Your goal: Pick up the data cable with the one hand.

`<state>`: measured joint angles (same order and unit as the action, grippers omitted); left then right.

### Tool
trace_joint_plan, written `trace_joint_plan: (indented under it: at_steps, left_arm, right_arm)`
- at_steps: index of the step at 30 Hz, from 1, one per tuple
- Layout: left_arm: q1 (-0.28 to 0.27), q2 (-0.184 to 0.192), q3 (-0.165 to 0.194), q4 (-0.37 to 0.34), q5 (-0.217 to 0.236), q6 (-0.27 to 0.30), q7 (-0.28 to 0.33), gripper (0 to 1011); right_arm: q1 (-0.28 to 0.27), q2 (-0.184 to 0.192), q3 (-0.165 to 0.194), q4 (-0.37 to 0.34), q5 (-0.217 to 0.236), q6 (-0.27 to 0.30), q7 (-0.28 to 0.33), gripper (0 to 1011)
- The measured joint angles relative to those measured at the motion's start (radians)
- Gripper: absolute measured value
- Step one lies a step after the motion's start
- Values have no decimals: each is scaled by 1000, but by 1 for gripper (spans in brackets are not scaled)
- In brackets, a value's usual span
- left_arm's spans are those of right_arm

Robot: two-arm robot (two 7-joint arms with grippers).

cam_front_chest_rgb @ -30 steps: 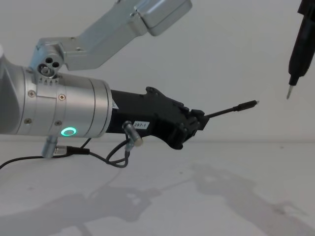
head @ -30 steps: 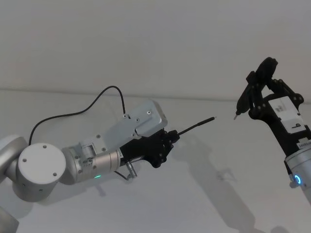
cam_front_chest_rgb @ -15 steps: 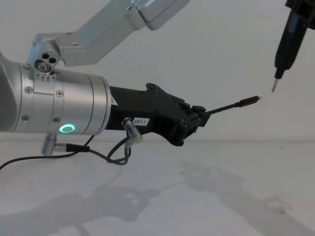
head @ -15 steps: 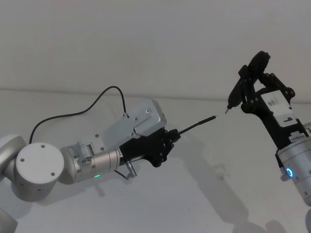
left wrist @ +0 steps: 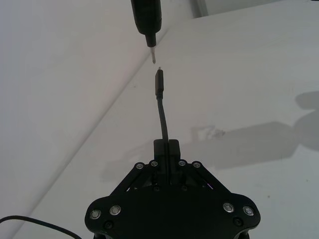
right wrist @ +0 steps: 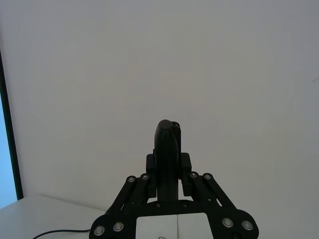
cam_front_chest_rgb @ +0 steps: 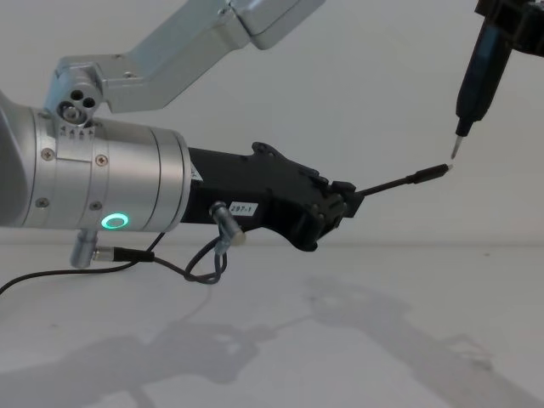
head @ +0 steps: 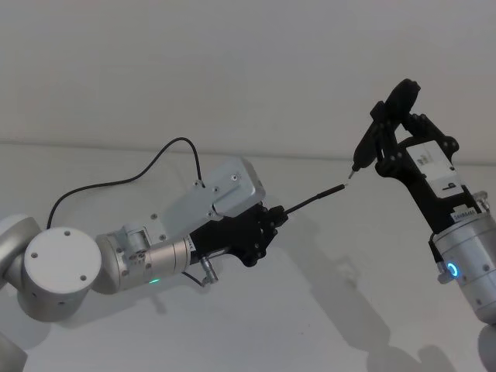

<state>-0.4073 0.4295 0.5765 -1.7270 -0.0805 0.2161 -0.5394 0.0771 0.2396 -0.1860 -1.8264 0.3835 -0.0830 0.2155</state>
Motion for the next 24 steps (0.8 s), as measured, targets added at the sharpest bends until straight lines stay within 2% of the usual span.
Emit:
trace_joint_plan:
  at_steps: [24]
  left_arm:
    - [0,0,-1,-1,-1,0,0,49]
  right_arm:
    - [12,2,-6,-5,-17,52,6,268]
